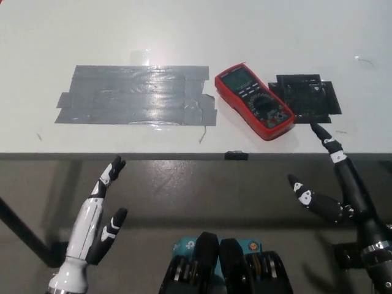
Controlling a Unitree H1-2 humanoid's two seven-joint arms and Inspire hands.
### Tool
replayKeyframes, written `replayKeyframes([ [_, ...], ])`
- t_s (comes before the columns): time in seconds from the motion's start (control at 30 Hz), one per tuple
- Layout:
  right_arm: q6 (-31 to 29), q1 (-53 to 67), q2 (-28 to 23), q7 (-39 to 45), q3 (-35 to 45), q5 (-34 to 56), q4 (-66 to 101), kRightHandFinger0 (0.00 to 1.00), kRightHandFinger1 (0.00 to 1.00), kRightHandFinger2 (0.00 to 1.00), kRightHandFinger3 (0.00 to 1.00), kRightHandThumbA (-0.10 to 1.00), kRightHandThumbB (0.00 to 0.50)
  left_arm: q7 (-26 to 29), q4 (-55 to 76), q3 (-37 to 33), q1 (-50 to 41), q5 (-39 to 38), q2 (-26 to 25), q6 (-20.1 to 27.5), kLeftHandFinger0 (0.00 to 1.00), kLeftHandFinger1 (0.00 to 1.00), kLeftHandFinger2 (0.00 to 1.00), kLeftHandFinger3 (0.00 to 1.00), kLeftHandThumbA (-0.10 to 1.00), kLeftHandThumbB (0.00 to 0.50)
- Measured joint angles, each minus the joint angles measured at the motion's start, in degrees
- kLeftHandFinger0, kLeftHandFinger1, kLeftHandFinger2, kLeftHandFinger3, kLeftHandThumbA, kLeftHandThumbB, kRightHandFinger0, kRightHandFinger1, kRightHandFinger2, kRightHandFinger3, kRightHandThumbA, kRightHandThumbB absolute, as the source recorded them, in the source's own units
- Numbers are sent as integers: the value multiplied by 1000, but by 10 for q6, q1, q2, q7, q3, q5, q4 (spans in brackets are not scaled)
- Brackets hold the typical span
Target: The robot first picks the multimeter with right hand and then unfolds the black stand on the back of it using left hand
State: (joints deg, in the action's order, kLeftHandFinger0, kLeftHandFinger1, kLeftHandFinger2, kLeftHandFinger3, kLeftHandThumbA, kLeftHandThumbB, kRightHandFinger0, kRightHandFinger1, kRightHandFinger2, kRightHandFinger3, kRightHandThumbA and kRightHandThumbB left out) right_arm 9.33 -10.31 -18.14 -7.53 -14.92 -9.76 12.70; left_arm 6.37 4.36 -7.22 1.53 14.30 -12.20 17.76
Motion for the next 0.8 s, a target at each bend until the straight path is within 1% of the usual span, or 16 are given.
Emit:
replayKeyframes([
  [0.1, -27, 6, 9, 0, 12, -1, -31, 1000, 1000, 1000, 1000, 622, 183, -8, -6, 4, -5, -13, 1, -5, 1000, 1000, 1000, 1000, 1000, 85],
  [0.17, -43, 11, 16, 0, 20, -2, -42, 1000, 1000, 1000, 1000, 644, 177, -13, -7, 7, -6, -22, 1, -8, 1000, 1000, 1000, 1000, 1000, 76],
  [0.2, -50, 12, 18, 0, 23, -1, -45, 1000, 1000, 1000, 1000, 638, 185, -14, -7, 7, -7, -24, 2, -10, 1000, 1000, 1000, 1000, 1000, 87],
  [0.23, -56, 16, 21, 0, 29, -1, -50, 1000, 1000, 1000, 1000, 637, 185, -16, -7, 8, -9, -27, 2, -11, 1000, 1000, 1000, 1000, 1000, 88],
  [0.3, -67, 27, 25, 1, 37, -2, -54, 1000, 1000, 1000, 1000, 614, 174, -21, -8, 9, -20, -33, 4, -14, 1000, 1000, 1000, 1000, 1000, 94],
  [0.4, -77, 39, 29, 2, 40, -4, -56, 1000, 1000, 1000, 1000, 596, 174, -26, -8, 11, -36, -39, 4, -16, 1000, 1000, 1000, 1000, 1000, 116],
  [0.43, -80, 41, 32, 3, 40, -5, -56, 1000, 1000, 1000, 1000, 588, 168, -27, -8, 13, -41, -41, 5, -17, 1000, 1000, 1000, 1000, 1000, 116],
  [0.53, -88, 43, 37, 5, 41, -8, -56, 1000, 1000, 1000, 1000, 559, 173, -31, -9, 14, -49, -44, 4, -19, 1000, 1000, 1000, 1000, 1000, 121],
  [0.63, -92, 43, 41, 8, 45, -8, -58, 1000, 1000, 1000, 1000, 566, 175, -35, -9, 15, -52, -45, 4, -22, 1000, 1000, 1000, 1000, 1000, 120],
  [0.67, -93, 43, 42, 9, 46, -9, -58, 999, 1000, 1000, 1000, 567, 175, -38, -9, 15, -53, -45, 4, -24, 1000, 1000, 1000, 1000, 1000, 126],
  [0.8, -94, 45, 42, 14, 47, -10, -59, 969, 1000, 1000, 1000, 553, 173, -42, -9, 15, -55, -45, 5, -28, 1000, 1000, 1000, 1000, 1000, 138],
])
